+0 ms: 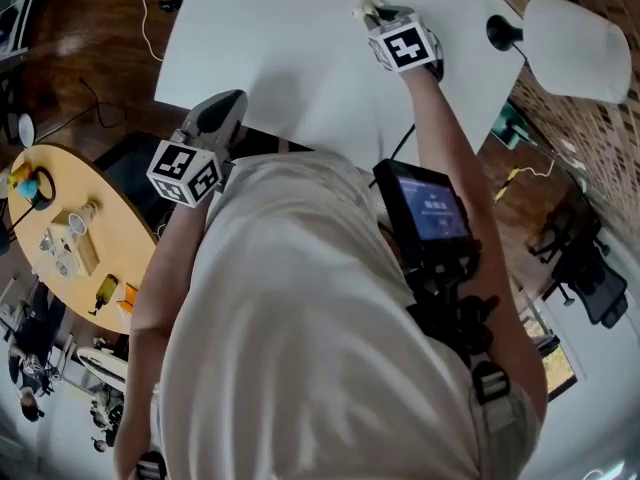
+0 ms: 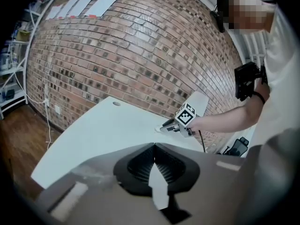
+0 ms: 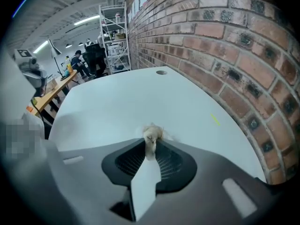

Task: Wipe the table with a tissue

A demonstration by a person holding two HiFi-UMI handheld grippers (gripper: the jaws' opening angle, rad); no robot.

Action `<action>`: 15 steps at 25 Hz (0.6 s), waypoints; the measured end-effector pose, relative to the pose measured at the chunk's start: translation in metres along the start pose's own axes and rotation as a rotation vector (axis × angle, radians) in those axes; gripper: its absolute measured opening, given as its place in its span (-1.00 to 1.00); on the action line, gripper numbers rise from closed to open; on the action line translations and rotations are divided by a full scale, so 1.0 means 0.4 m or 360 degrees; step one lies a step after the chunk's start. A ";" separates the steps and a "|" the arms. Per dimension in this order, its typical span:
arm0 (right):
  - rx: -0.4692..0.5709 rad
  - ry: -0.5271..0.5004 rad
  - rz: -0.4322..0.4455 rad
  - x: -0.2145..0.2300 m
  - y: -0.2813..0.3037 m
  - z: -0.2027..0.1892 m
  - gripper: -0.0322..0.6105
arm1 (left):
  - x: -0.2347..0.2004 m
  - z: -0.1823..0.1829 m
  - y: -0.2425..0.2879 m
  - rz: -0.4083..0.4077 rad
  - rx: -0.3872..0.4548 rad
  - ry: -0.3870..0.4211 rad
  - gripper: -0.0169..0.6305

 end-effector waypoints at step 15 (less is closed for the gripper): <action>-0.0413 -0.0207 -0.0089 -0.096 0.061 0.022 -0.69 | 0.033 -0.035 -0.015 0.0028 0.0008 0.0016 -0.93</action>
Point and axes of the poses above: the fingertips, and each gripper's own axes: y forward along the fingers, x to its right, z out of its top, the point moved 10 cm from there along -y, backward along the fingers, and after that the axes turned 5 degrees about y, right-handed, at the moved point
